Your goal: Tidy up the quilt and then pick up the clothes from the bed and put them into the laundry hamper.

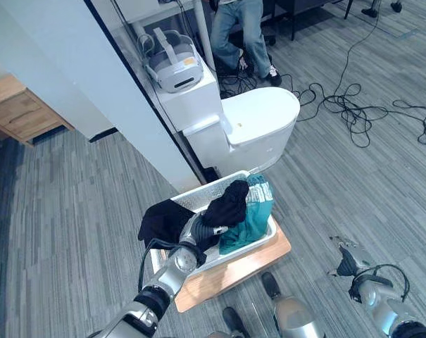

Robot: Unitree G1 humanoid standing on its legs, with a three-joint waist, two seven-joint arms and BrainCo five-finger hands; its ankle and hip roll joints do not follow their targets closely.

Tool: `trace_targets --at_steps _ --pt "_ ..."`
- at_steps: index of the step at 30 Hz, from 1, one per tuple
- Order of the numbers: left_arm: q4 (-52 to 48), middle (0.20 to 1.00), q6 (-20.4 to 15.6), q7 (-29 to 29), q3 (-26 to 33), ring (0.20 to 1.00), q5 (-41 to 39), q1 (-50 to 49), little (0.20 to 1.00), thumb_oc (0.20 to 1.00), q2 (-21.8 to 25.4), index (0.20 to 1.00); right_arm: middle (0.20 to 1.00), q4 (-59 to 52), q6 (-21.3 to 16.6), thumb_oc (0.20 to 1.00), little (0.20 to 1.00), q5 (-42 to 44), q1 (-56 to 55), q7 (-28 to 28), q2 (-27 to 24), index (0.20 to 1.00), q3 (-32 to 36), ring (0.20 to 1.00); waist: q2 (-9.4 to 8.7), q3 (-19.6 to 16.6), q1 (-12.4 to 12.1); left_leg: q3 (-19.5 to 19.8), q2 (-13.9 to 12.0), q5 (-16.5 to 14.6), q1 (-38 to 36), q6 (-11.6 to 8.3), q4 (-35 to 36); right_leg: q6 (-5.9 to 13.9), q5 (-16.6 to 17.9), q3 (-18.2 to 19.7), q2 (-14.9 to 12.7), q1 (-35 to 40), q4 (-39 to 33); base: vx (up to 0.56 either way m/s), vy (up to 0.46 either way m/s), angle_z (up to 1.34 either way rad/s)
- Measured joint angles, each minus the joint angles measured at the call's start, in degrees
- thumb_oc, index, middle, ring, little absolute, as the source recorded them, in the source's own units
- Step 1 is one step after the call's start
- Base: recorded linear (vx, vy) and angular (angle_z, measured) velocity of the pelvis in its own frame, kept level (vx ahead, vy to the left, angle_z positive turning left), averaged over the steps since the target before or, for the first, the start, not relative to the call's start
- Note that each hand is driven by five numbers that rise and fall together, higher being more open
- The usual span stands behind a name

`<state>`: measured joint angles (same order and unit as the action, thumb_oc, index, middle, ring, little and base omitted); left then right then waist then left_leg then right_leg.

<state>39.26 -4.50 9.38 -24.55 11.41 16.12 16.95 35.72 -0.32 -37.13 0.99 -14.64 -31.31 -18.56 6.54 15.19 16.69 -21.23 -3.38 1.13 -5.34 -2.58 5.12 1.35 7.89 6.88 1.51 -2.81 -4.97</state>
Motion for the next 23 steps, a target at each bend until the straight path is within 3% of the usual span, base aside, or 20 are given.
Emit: trace_targets --at_steps 6,8,11,15,18,23 --pt "-4.3 1.0 -1.5 2.1 8.1 1.0 -5.3 -2.9 1.0 1.0 0.8 1.0 1.0 4.0 0.4 1.0 1.0 2.4 -2.3 0.1 0.2 1.0 0.3 1.0 -0.51 0.1 -1.8 1.3 -0.2 -0.3 -1.9 -0.3 0.0 -0.51 -0.4 -1.0 0.0 2.5 0.0 0.0 -0.034 0.08" --pt "-4.3 1.0 -2.6 3.6 13.1 1.0 -9.2 -5.2 1.0 1.0 0.7 1.0 1.0 9.0 0.9 1.0 1.0 5.7 -2.5 0.6 2.5 1.0 1.4 1.0 -1.44 -0.6 -2.9 1.9 -0.4 -0.6 -2.1 -0.66 0.0 -0.97 -0.7 -1.6 0.2 3.0 0.0 0.0 -0.017 0.19" --pt "-3.1 1.0 -2.2 4.7 15.6 1.0 -11.4 -9.2 1.0 1.0 2.4 1.0 1.0 10.7 1.3 1.0 1.0 8.4 -3.7 1.2 4.0 1.0 2.1 1.0 -2.28 -1.0 -5.3 3.2 -0.5 -0.3 -1.8 -0.19 0.0 -1.3 -0.9 -2.7 0.1 3.1 0.1 0.01 -0.002 0.16" --pt "10.7 1.0 -2.1 4.4 19.6 1.0 -14.7 -12.0 1.0 1.0 1.1 1.0 1.0 21.3 2.0 1.0 1.0 13.2 -1.4 1.9 9.3 1.0 3.3 1.0 -4.37 -3.8 -6.4 4.0 -0.7 -0.1 -2.5 -0.37 0.0 -1.23 -1.1 -3.6 0.1 4.1 0.0 0.01 0.009 0.12" --pt "18.8 1.0 0.1 3.7 19.3 1.0 -15.6 -16.1 1.0 1.0 0.4 1.0 1.0 26.3 2.8 1.0 1.0 16.2 -0.4 2.4 12.9 1.0 3.5 1.0 -5.82 -4.9 -7.4 4.2 -0.6 -0.2 -2.8 -0.38 0.0 -1.46 -1.3 -3.7 0.1 4.5 0.0 0.01 0.016 0.04" --pt "31.7 1.0 2.9 1.7 18.0 1.0 -12.8 -20.2 1.0 1.0 -2.9 1.0 1.0 30.5 3.8 1.0 1.0 18.6 0.1 3.3 14.8 1.0 2.7 1.0 -5.85 -6.8 -9.0 4.7 -0.2 -0.8 -2.9 0.48 0.0 -1.55 -1.5 -4.1 -0.4 4.9 0.0 0.01 0.043 0.05"
